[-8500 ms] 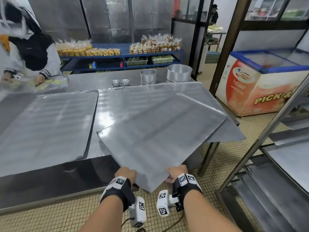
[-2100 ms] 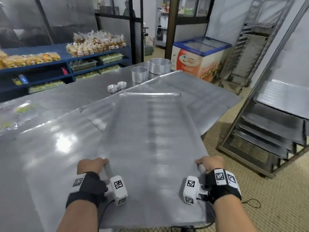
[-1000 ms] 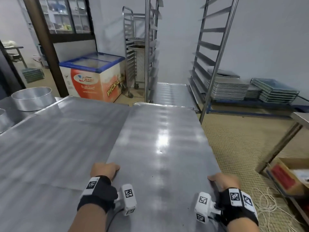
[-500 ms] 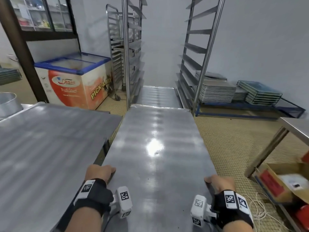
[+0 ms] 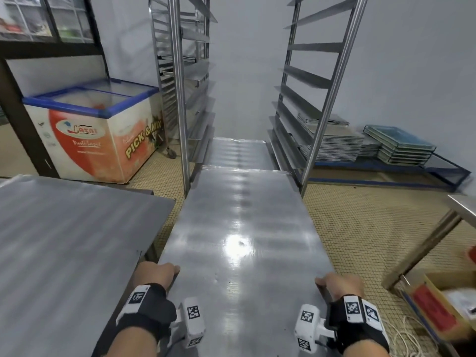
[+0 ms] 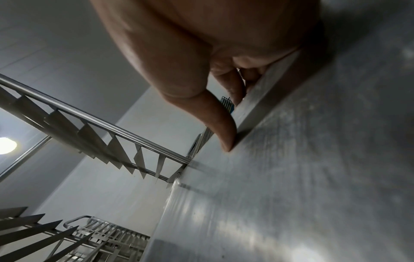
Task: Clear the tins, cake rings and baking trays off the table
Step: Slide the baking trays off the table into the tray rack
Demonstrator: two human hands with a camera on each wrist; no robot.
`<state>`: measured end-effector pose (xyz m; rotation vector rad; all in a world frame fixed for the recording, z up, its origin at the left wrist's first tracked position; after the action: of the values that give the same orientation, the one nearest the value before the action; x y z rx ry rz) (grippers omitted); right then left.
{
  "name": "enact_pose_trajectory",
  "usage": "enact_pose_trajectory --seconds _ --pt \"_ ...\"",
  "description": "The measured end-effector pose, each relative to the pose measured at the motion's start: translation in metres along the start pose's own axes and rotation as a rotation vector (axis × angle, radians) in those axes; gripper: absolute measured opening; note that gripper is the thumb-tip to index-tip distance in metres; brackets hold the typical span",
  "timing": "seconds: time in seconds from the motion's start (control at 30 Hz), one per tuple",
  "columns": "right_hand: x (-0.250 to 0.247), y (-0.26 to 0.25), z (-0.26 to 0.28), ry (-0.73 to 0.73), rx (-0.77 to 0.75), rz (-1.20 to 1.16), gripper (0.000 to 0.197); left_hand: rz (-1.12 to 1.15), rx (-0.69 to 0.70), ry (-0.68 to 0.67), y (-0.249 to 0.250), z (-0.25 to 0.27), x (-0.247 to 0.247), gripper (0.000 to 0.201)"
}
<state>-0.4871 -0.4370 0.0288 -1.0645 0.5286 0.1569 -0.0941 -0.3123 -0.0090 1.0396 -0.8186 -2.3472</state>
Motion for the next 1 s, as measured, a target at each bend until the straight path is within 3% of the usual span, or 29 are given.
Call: enact_pose_trajectory --seconds 0.23,0.37,0.5,0.67,1.0 --pt "0.028 -0.022 -0.043 -0.003 0.032 -0.013 0.03 0.021 -0.024 -0.004 0.034 -0.03 0.021 0.038" --pt "0.044 -0.039 -0.071 -0.02 0.033 -0.006 0.03 0.022 -0.046 -0.021 0.055 -0.042 0.034 0.05" --pt "0.061 -0.06 -0.104 -0.048 0.039 -0.007 0.029 0.04 -0.051 -0.027 0.084 -0.064 0.05 0.045" --pt "0.084 -0.092 -0.151 -0.041 0.036 -0.017 0.027 0.028 -0.082 -0.013 0.126 -0.086 0.073 0.058" --pt "0.124 -0.137 -0.234 -0.061 0.03 0.009 0.028 0.09 -0.11 0.011 0.185 -0.13 0.12 0.059"
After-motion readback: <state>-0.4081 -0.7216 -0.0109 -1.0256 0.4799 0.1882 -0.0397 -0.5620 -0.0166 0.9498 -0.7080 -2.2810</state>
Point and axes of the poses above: each hand's wrist, its own z-axis away from the middle knuckle, its own x-axis out of the palm, y = z × x, the point moved 3 cm from there along -z, towards the middle knuckle, and after that the axes turned 7 degrees about -x, right-handed, at the moved point
